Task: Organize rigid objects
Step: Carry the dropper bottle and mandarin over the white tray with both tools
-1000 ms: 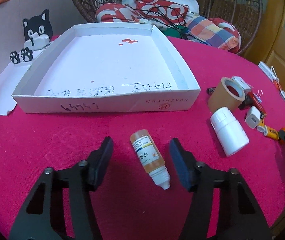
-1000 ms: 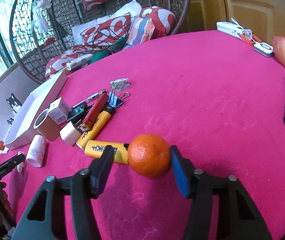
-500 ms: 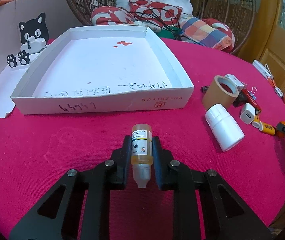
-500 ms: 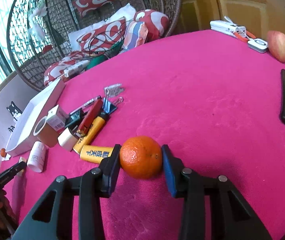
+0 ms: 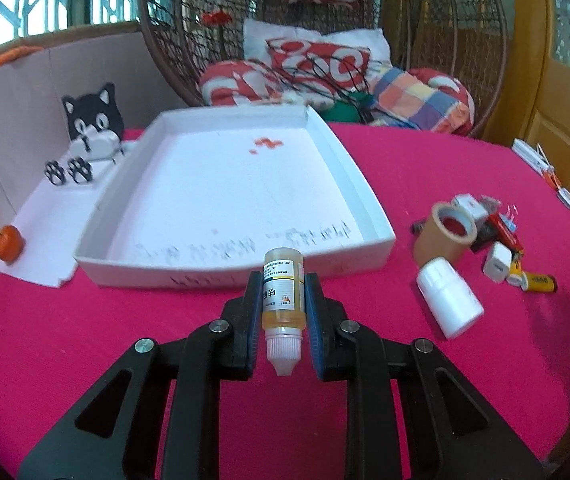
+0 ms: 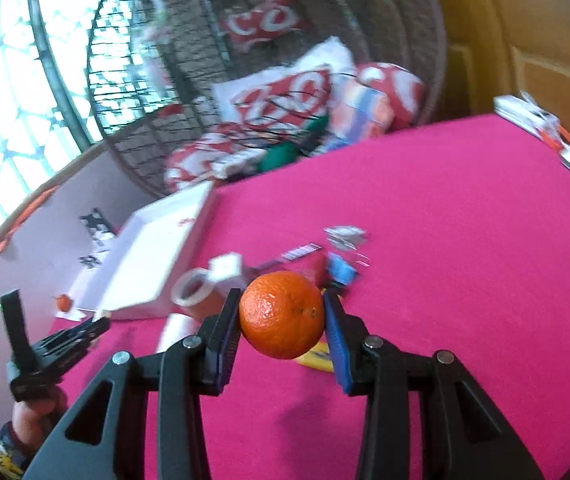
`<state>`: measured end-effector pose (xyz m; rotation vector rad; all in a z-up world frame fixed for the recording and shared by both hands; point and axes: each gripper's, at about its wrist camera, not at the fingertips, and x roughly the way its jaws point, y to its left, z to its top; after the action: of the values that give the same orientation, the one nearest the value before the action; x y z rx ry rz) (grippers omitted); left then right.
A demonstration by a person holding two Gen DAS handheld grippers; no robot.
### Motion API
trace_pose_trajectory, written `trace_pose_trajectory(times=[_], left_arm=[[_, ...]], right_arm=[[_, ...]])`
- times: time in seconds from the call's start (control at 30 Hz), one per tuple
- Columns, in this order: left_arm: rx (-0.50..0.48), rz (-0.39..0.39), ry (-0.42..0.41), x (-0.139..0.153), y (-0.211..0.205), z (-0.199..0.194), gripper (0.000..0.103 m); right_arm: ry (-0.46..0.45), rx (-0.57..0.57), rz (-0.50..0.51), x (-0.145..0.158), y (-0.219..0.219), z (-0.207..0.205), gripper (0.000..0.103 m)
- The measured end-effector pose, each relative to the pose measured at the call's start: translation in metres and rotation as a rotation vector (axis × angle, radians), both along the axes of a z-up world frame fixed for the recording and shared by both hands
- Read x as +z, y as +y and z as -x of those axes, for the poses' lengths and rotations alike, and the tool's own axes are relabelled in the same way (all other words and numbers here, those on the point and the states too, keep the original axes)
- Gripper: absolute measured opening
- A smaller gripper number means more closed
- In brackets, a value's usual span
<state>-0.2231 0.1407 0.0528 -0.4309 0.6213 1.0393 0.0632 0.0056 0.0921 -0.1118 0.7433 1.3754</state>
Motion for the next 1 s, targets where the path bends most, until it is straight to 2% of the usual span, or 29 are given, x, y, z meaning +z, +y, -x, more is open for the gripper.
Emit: trace_pose_trajectory(times=[0.2,0.47,0.57,0.63,0.7,0.8,1.0], left_arm=[[0.044,-0.054,-0.037,0.027,0.016,0.019,0.02],[0.067,-0.189,-0.077,0.103,0.053,0.032,0.02],[0.08,-0.209,-0.092,0.126,0.082,0.029,0.02],[0.087,-0.193,-0.09,0.131,0.102,0.027,0.02],[0.078,-0.162,-0.087,0.128,0.121,0.023,0.02],[0.091,-0.108,-0.031,0.108,0.143,0.017,0.02],[0.124,0.049,0.035,0.045,0.171,0.009,0.02]], right_arm=[[-0.054,0.078,-0.073,0.037,0.033,0.025,0.039],[-0.128,0.166,-0.169,0.083,0.091,0.066,0.039],[-0.146,0.199,-0.177,0.089,0.121,0.082,0.039],[-0.159,0.215,-0.162,0.087,0.141,0.091,0.039],[-0.162,0.235,-0.125,0.077,0.163,0.101,0.039],[-0.159,0.257,-0.037,0.051,0.196,0.114,0.039],[-0.165,0.292,0.138,-0.003,0.244,0.131,0.04]])
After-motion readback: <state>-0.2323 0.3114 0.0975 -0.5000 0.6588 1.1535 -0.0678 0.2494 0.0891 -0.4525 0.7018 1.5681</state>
